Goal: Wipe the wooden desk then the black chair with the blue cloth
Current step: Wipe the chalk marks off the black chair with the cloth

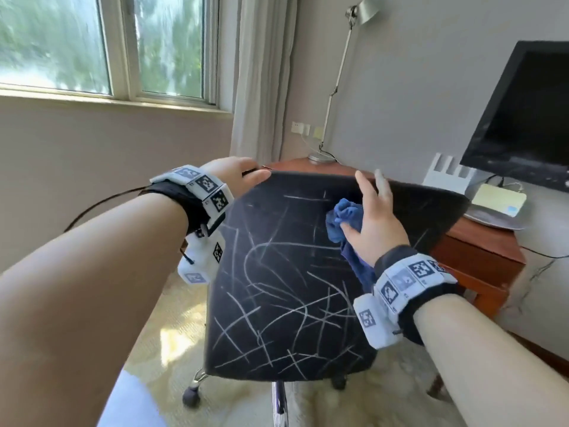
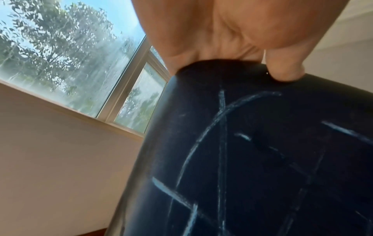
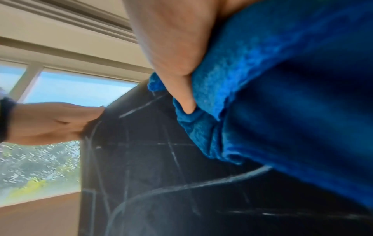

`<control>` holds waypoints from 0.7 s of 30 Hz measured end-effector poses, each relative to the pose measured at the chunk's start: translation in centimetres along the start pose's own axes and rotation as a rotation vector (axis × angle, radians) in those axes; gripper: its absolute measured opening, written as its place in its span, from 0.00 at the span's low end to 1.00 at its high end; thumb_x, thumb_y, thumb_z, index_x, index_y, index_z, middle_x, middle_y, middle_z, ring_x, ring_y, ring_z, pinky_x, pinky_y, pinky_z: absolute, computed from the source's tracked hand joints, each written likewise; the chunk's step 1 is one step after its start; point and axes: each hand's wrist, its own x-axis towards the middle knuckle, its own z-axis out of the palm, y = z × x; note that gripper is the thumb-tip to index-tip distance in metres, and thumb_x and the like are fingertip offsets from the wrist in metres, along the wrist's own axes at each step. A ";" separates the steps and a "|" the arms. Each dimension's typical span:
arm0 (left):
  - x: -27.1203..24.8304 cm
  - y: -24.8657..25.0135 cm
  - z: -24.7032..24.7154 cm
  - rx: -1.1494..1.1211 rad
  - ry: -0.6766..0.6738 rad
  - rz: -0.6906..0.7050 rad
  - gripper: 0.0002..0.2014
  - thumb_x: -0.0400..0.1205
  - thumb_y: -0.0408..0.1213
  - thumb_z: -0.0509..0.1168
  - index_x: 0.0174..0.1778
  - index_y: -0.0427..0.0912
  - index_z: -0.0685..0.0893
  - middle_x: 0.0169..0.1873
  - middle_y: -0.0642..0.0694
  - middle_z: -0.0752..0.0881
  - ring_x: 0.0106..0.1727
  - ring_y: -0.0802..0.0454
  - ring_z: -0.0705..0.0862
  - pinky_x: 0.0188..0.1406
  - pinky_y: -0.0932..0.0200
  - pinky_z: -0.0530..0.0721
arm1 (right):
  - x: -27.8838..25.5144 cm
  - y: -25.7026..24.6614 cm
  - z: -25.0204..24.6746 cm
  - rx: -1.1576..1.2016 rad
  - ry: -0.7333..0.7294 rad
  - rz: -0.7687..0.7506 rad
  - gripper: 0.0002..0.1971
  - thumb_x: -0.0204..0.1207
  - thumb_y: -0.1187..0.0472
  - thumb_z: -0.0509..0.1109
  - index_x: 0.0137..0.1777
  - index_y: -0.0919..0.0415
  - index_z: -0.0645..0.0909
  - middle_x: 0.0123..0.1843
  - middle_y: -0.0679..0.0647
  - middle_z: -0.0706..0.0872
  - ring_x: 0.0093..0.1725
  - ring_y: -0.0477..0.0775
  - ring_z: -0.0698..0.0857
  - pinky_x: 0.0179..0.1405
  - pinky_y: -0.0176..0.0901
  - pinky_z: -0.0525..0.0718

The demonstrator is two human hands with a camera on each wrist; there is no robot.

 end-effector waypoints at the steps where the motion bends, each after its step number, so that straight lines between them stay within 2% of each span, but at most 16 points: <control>1: -0.5 0.3 0.3 0.024 0.035 0.012 0.17 0.84 0.54 0.55 0.52 0.43 0.78 0.44 0.45 0.79 0.46 0.45 0.78 0.42 0.57 0.70 | -0.2 0.6 -0.1 -0.036 -0.030 0.021 0.42 0.73 0.64 0.72 0.82 0.48 0.52 0.84 0.51 0.41 0.67 0.59 0.78 0.53 0.44 0.82; 4: -1.7 1.2 0.9 0.090 0.075 0.060 0.17 0.82 0.51 0.63 0.56 0.41 0.76 0.50 0.42 0.79 0.50 0.42 0.79 0.48 0.55 0.74 | -0.6 1.4 -0.2 -0.119 -0.027 0.053 0.44 0.73 0.61 0.73 0.82 0.47 0.49 0.84 0.50 0.42 0.66 0.60 0.78 0.56 0.50 0.82; 9: -0.9 1.9 0.8 0.091 0.041 0.047 0.18 0.81 0.49 0.64 0.59 0.39 0.76 0.55 0.41 0.81 0.55 0.41 0.79 0.55 0.51 0.77 | 1.3 1.4 0.2 -0.282 -0.010 0.085 0.45 0.73 0.59 0.74 0.82 0.47 0.48 0.81 0.55 0.49 0.56 0.59 0.81 0.51 0.46 0.81; 15: 2.5 1.1 1.6 0.077 0.137 0.058 0.12 0.82 0.45 0.64 0.52 0.40 0.75 0.46 0.45 0.76 0.49 0.45 0.75 0.47 0.56 0.69 | 5.1 3.5 2.9 -0.247 0.089 0.050 0.43 0.67 0.65 0.75 0.80 0.53 0.57 0.80 0.58 0.54 0.54 0.62 0.80 0.48 0.50 0.80; 18: 4.5 1.1 1.9 0.069 0.153 0.068 0.13 0.82 0.44 0.65 0.52 0.38 0.76 0.44 0.46 0.73 0.46 0.47 0.71 0.44 0.58 0.65 | 6.6 4.4 3.3 -0.239 0.110 0.035 0.43 0.66 0.67 0.76 0.79 0.54 0.58 0.79 0.59 0.56 0.52 0.63 0.81 0.48 0.52 0.83; 21: 5.5 0.6 2.0 0.038 0.139 0.049 0.11 0.81 0.44 0.65 0.52 0.40 0.75 0.44 0.47 0.74 0.46 0.48 0.71 0.44 0.58 0.65 | 7.6 5.1 3.9 -0.228 0.134 -0.014 0.43 0.65 0.68 0.77 0.78 0.55 0.60 0.78 0.61 0.59 0.50 0.63 0.82 0.43 0.48 0.81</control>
